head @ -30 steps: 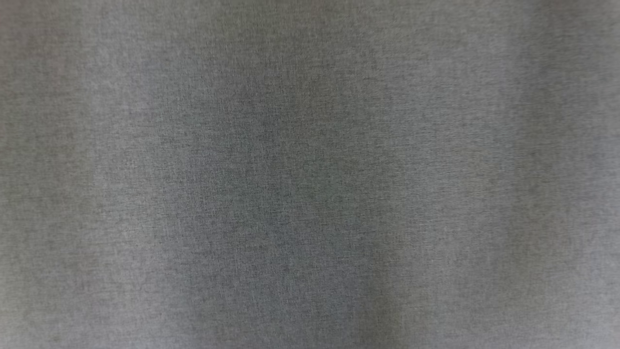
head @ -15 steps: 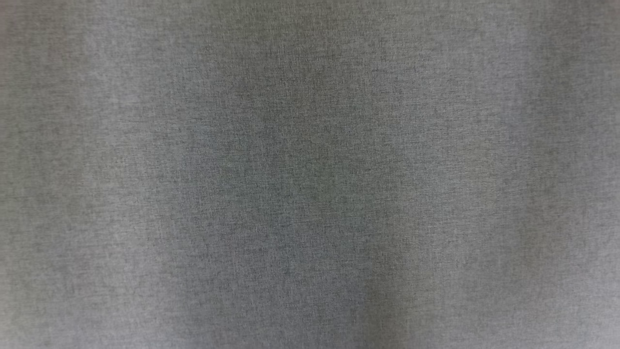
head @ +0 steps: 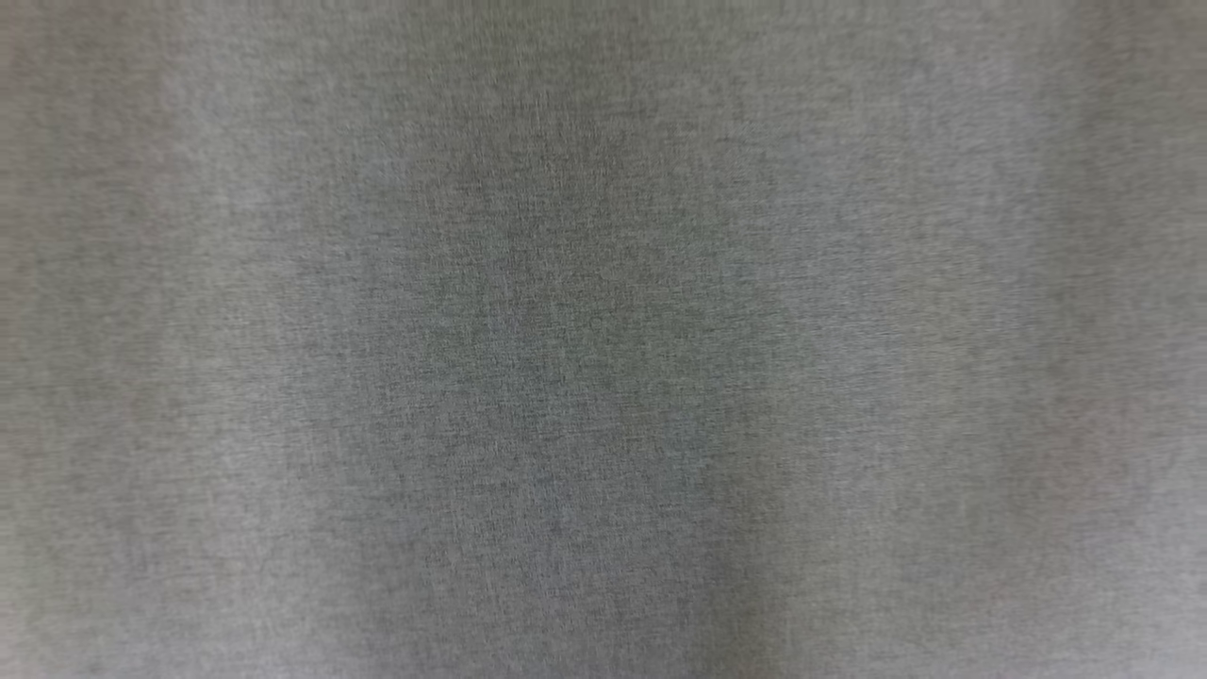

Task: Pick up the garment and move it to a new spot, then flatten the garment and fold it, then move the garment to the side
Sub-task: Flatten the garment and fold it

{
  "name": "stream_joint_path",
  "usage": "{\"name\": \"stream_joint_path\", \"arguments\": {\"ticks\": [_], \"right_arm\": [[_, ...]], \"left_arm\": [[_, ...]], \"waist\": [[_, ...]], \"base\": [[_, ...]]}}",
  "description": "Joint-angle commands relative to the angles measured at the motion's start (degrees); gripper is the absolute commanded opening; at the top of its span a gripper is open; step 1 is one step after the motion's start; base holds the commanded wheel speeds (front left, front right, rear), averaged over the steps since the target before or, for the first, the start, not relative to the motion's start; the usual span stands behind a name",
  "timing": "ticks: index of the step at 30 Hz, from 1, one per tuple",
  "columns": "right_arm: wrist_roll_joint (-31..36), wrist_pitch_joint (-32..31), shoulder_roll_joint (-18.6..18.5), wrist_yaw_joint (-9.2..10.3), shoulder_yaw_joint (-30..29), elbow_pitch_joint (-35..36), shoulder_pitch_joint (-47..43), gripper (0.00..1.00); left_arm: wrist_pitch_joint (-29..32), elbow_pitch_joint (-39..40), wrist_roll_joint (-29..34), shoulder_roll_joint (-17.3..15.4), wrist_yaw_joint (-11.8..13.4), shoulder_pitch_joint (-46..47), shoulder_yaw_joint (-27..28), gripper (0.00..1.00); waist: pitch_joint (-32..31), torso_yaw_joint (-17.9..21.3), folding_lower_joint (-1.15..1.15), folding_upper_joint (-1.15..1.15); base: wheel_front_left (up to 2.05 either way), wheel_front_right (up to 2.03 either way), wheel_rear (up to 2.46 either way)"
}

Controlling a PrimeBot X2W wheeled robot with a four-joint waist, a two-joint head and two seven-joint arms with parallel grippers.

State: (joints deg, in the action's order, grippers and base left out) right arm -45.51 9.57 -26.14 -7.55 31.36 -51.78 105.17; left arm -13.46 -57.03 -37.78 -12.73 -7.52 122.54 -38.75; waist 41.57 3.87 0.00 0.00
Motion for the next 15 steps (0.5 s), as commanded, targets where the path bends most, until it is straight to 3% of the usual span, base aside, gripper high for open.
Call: {"name": "stream_joint_path", "arguments": {"ticks": [1, 8, 15], "right_arm": [[-0.3, 0.7, -0.9, 0.14, 0.4, 0.8, -1.3, 0.00], [-5.1, 4.6, -3.9, 0.14, 3.0, 9.1, -18.6, 0.00], [-3.5, 5.6, -4.6, 0.14, -0.4, 19.8, -39.2, 0.00]], "left_arm": [[-0.6, 1.1, 0.0, -0.3, 0.1, -1.4, -0.1, 0.00], [-1.7, 13.9, -5.5, -5.8, 0.7, -21.2, 2.2, 0.00], [-1.7, 39.7, -7.7, -13.6, 10.8, -50.2, 6.5, 0.00]], "waist": [[-2.0, -0.2, 0.00, 0.00], [-8.9, -0.3, 0.00, 0.00], [-14.3, 0.1, 0.00, 0.00]], "base": [[0.00, 0.00, 0.00], [0.00, 0.00, 0.00], [0.00, 0.00, 0.00]]}}
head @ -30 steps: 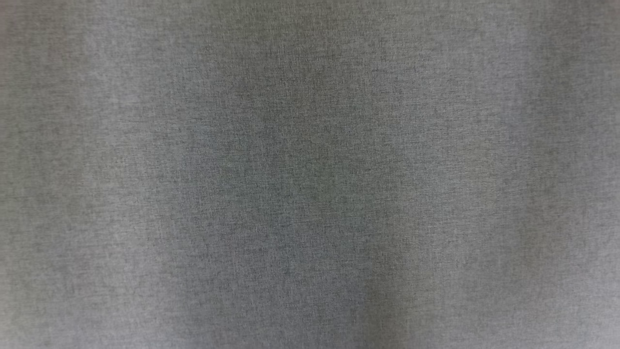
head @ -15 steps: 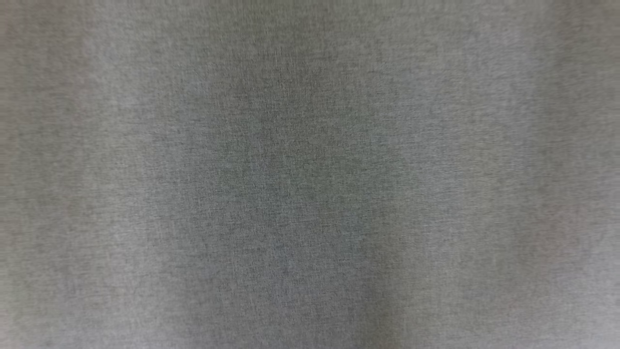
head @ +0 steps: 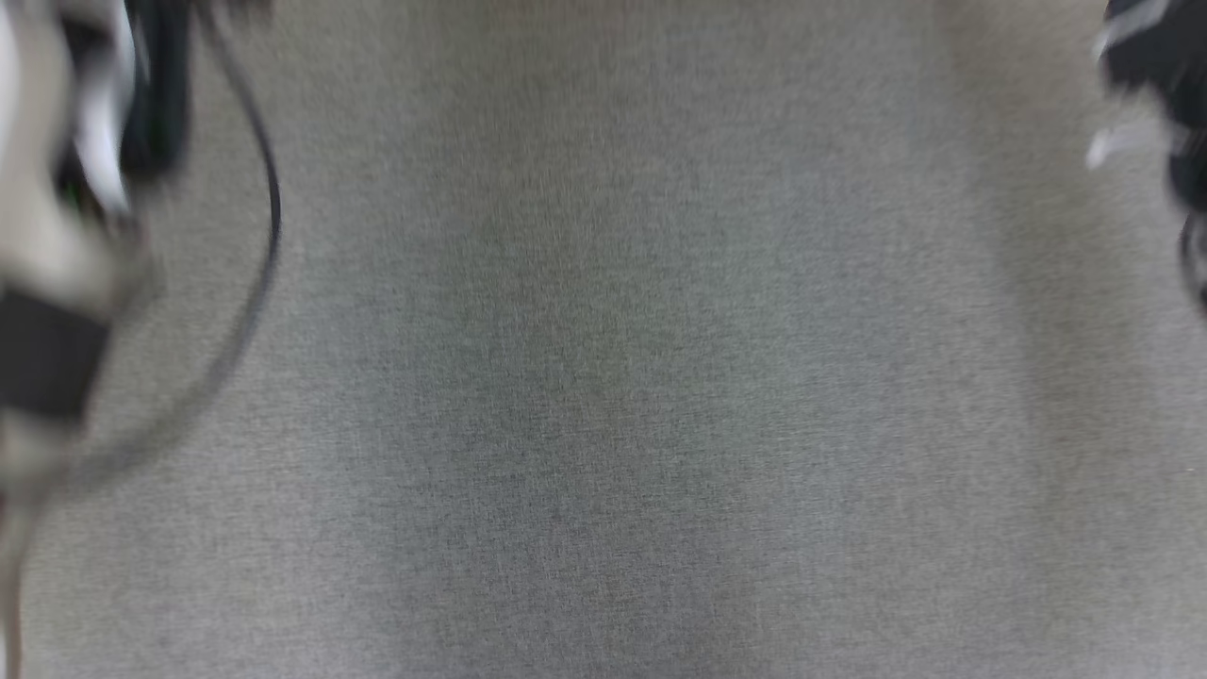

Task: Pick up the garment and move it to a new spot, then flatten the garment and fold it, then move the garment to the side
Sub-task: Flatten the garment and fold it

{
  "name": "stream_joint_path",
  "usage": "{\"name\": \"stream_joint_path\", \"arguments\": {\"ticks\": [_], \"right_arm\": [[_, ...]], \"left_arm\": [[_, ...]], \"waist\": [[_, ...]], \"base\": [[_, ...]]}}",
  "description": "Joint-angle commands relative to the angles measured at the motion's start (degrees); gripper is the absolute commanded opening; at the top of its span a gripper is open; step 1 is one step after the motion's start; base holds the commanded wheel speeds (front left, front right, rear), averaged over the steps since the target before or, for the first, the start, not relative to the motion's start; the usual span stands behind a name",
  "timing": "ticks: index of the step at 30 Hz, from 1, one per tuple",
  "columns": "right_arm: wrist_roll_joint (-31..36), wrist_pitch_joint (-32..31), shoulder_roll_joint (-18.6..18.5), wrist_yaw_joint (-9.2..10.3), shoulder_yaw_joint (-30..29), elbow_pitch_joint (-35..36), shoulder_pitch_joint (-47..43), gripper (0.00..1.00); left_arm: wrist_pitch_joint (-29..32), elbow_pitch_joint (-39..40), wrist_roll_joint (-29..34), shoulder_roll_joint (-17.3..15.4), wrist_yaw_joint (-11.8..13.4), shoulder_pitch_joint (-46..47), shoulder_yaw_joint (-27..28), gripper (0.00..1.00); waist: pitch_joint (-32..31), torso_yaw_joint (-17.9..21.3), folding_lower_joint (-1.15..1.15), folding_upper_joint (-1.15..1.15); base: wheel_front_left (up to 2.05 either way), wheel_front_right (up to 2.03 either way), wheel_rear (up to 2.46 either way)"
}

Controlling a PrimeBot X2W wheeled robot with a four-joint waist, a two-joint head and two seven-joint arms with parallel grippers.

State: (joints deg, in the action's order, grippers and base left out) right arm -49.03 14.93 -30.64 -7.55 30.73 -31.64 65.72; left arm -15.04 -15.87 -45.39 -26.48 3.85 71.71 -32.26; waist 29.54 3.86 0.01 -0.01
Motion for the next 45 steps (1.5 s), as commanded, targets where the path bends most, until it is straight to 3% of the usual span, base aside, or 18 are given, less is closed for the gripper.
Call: {"name": "stream_joint_path", "arguments": {"ticks": [1, 8, 11, 16, 24, 34, 45], "right_arm": [[0.5, 0.3, 0.5, 0.14, -0.4, 1.0, -2.2, 0.00], [4.1, 0.3, 2.5, 0.14, -4.8, 8.5, -20.4, 0.00], [5.2, -0.1, 2.6, 0.14, -6.2, 10.7, -28.0, 0.00], [5.7, -1.7, 3.8, 0.14, -10.1, 13.6, -39.6, 0.00], [7.8, -4.4, 6.1, 0.14, -18.5, 16.0, -56.1, 0.00], [12.1, -10.4, 10.5, 0.14, -25.4, 22.5, -69.3, 0.00], [16.3, -17.8, 16.8, 0.14, -32.7, 28.8, -80.9, 0.00]], "left_arm": [[-0.2, 2.0, 0.1, -0.8, 1.0, -3.0, 0.1, 0.00], [-0.2, 20.9, -1.9, -4.7, 10.8, -27.3, 1.6, 0.00], [-0.2, 25.7, -2.2, -4.5, 13.1, -36.6, 2.3, 0.00], [-0.2, 29.5, -2.2, -2.4, 14.8, -50.2, 3.3, 0.00], [-0.2, 29.2, -1.3, 3.9, 12.0, -67.7, 7.6, 0.00], [-0.2, 25.3, 0.9, 9.0, 7.7, -78.8, 8.5, 0.00], [-0.2, 23.9, 2.0, 8.3, 6.1, -85.3, 9.5, 0.00]], "waist": [[-3.0, 0.2, -0.01, 0.01], [-8.4, -0.4, -0.01, 0.01], [-10.4, -0.9, -0.01, 0.01], [-13.5, -1.4, -0.01, 0.01], [-18.1, -3.6, -0.01, 0.01], [-21.8, -4.2, -0.01, 0.01], [-23.3, -4.2, -0.01, 0.01]], "base": [[0.00, 0.00, 0.00], [0.00, 0.00, 0.00], [0.00, 0.00, 0.00], [0.00, 0.00, 0.00], [0.00, 0.00, 0.00], [0.00, 0.00, 0.00], [0.00, 0.00, 0.00]]}}
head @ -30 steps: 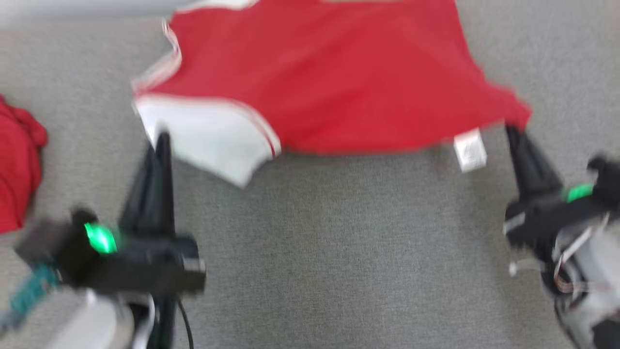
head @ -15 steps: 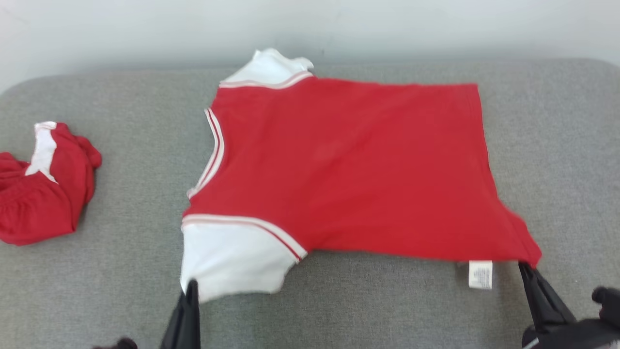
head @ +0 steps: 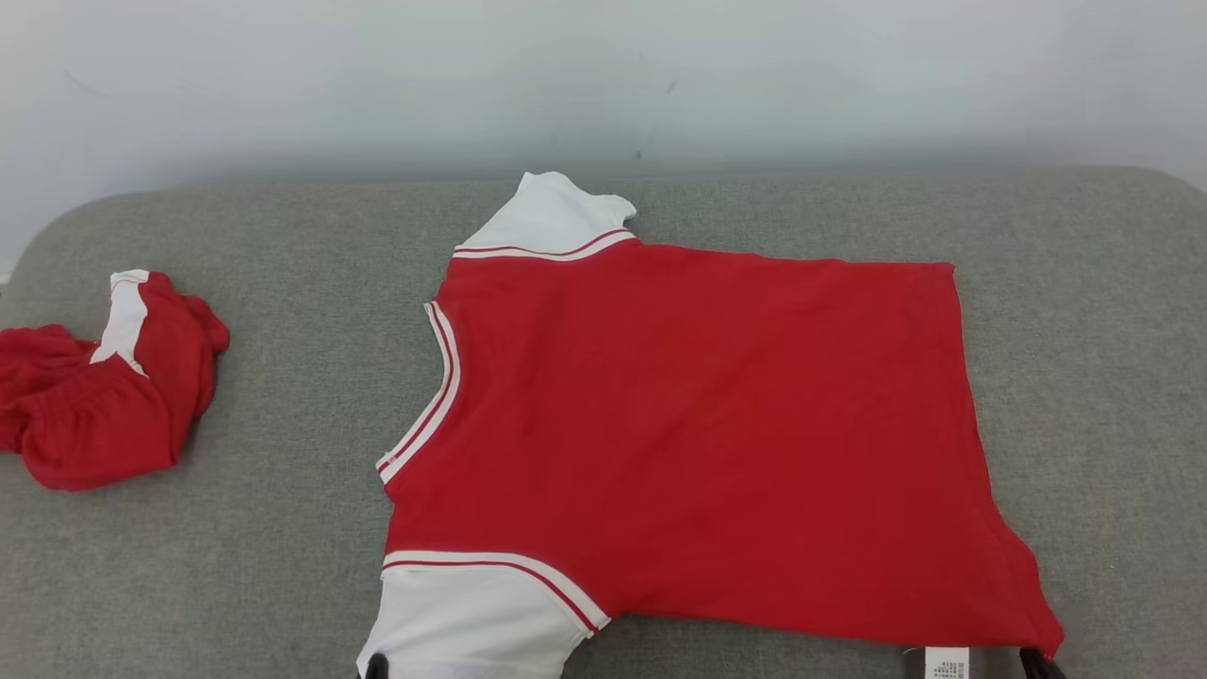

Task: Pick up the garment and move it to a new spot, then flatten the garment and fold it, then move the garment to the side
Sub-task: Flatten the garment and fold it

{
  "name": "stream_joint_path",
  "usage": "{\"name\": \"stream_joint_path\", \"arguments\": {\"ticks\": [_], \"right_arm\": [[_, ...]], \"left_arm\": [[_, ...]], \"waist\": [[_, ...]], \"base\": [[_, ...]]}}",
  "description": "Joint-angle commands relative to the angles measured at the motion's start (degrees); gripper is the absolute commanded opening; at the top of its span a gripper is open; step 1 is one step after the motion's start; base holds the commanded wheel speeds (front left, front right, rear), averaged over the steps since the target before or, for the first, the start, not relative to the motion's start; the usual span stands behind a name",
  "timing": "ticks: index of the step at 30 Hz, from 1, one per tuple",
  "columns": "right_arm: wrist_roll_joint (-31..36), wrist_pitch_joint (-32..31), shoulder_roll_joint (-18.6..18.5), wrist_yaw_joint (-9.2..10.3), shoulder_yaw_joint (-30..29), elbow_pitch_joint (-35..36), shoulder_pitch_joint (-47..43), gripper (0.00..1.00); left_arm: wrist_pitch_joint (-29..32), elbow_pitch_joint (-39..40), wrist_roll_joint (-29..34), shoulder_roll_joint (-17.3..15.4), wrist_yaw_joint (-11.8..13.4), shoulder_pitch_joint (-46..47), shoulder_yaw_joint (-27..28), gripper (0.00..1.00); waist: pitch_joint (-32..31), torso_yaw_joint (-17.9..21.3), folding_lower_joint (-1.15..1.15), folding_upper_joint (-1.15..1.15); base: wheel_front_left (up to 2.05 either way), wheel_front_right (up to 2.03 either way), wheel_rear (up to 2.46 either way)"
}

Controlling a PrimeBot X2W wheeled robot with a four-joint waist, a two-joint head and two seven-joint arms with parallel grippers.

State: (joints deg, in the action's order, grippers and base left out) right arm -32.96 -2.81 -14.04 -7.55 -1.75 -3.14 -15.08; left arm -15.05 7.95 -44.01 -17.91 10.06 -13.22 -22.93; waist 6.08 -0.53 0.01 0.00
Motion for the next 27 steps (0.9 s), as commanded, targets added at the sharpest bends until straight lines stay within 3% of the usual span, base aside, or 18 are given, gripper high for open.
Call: {"name": "stream_joint_path", "arguments": {"ticks": [1, 8, 18, 27], "right_arm": [[0.4, -0.7, 0.7, 0.14, -0.4, 0.5, -0.4, 0.00], [1.8, -3.4, 2.7, 0.14, 0.8, 0.6, 2.0, 0.00], [0.2, -6.6, 1.1, 0.14, 4.5, -2.8, 12.2, 0.00], [-1.7, -7.8, 0.2, 0.14, 6.9, -9.5, 24.5, 0.00]], "left_arm": [[-0.1, 0.1, 0.8, -0.4, -0.2, -0.3, 0.2, 0.00], [2.1, -0.2, 3.3, -2.5, -1.4, 5.7, -1.0, 0.00], [8.4, -5.0, 4.5, -6.6, -5.0, 20.9, -0.1, 0.00], [11.2, -13.0, 4.5, -6.8, -7.8, 32.3, -0.1, 0.00]], "waist": [[0.2, 0.3, -0.01, 0.00], [0.1, 1.7, -0.01, 0.00], [1.3, 5.0, -0.01, 0.00], [5.6, 6.4, -0.01, 0.00]], "base": [[0.00, 0.00, 0.00], [0.00, 0.00, 0.00], [0.00, 0.00, 0.00], [0.00, 0.00, 0.00]]}}
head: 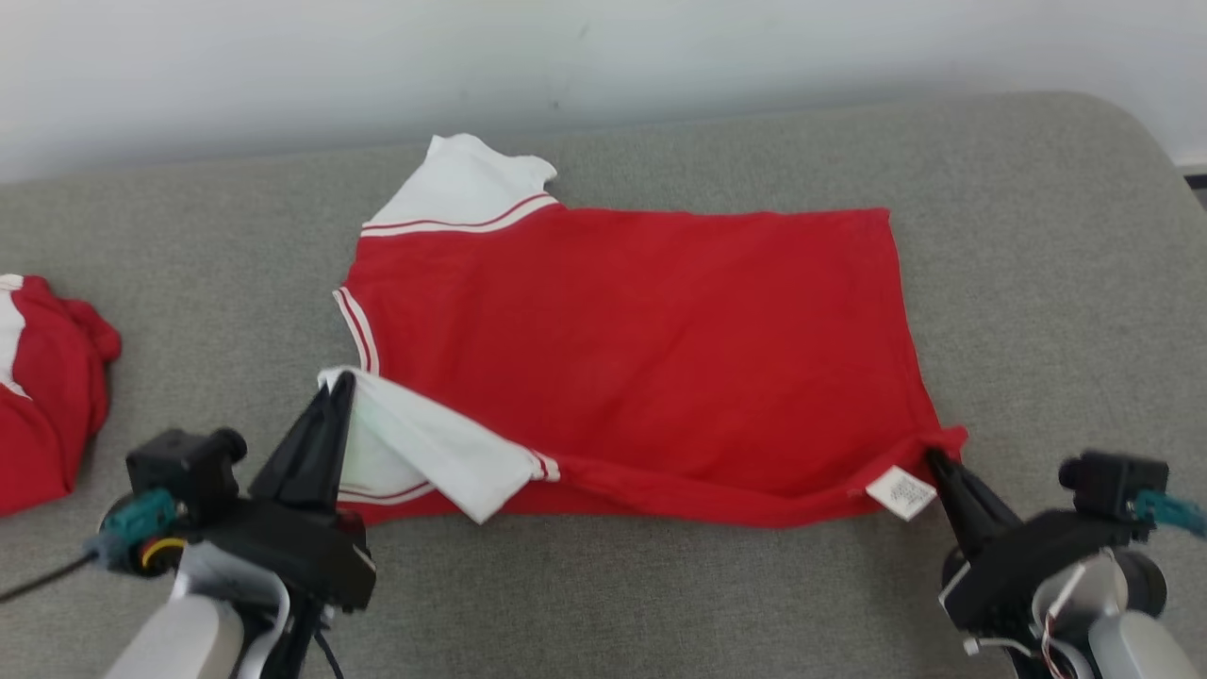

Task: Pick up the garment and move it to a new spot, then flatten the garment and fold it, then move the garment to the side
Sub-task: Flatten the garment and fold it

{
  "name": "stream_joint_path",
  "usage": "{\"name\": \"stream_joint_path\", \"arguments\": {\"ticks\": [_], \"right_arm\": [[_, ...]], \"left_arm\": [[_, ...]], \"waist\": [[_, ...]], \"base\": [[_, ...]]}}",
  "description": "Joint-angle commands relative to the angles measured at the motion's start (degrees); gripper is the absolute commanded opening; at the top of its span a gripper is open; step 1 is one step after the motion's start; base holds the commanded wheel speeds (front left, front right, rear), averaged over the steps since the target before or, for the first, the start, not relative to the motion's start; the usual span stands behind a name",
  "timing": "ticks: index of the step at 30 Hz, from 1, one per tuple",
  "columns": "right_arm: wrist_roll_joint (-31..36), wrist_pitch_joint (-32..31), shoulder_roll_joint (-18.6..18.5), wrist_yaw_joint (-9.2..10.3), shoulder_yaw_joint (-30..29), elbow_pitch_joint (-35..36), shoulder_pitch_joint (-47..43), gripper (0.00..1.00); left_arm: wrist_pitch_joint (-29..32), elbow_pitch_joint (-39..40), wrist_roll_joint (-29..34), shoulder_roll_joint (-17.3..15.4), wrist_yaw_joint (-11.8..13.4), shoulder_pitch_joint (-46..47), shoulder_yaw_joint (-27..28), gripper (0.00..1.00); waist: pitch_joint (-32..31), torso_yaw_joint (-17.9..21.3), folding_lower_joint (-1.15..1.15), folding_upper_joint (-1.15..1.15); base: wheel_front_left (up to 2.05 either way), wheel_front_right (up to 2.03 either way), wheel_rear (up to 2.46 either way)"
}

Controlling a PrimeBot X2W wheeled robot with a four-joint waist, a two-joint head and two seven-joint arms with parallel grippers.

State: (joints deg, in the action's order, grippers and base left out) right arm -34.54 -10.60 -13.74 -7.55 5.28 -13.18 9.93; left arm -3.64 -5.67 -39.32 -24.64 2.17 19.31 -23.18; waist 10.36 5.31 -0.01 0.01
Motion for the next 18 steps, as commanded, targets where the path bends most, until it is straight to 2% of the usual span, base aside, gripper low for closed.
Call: {"name": "stream_joint_path", "arguments": {"ticks": [1, 13, 14, 15, 16, 17, 18], "right_arm": [[-0.2, 0.0, -0.1, 0.14, 0.4, -0.5, 1.2, 0.00], [-1.3, 3.8, -0.8, 0.14, 4.8, -12.4, 14.7, 0.00], [-1.1, 4.7, -1.0, 0.14, 5.0, -13.1, 15.2, 0.17], [-1.2, 5.3, -1.1, 0.14, 5.0, -13.8, 15.6, 1.00], [-1.4, 6.0, -1.1, 0.14, 5.4, -14.4, 15.7, 1.00], [-0.7, 6.6, -1.6, 0.14, 5.7, -15.0, 15.8, 1.00], [-0.3, 7.4, -2.0, 0.14, 5.8, -15.6, 15.7, 1.00]], "left_arm": [[0.0, -0.6, 0.0, -0.1, -0.2, 1.2, 0.0, 0.00], [-1.1, -15.8, 0.9, 1.3, -4.6, 13.5, -0.7, 0.00], [-1.5, -16.7, 0.9, 1.6, -4.7, 13.9, -0.8, 0.00], [-2.2, -17.5, 1.0, 2.0, -4.9, 14.3, -0.9, 0.00], [-2.6, -18.3, 1.4, 2.1, -5.1, 14.6, -1.2, 0.40], [-3.2, -19.1, 1.6, 2.3, -5.1, 14.7, -1.5, 1.00], [-3.8, -19.8, 1.9, 2.6, -5.3, 14.6, -1.7, 1.00]], "waist": [[2.0, 0.7, 0.01, -0.01], [6.2, 1.1, 0.01, -0.01], [6.1, 1.1, 0.01, -0.01], [6.0, 1.0, 0.01, -0.01], [5.8, 0.9, 0.01, -0.01], [5.5, 0.8, 0.01, -0.01], [5.2, 0.6, 0.01, -0.01]], "base": [[0.00, 0.00, 0.00], [0.00, 0.00, 0.00], [0.00, 0.00, 0.00], [0.00, 0.00, 0.00], [0.00, 0.00, 0.00], [0.00, 0.00, 0.00], [0.00, 0.00, 0.00]]}}
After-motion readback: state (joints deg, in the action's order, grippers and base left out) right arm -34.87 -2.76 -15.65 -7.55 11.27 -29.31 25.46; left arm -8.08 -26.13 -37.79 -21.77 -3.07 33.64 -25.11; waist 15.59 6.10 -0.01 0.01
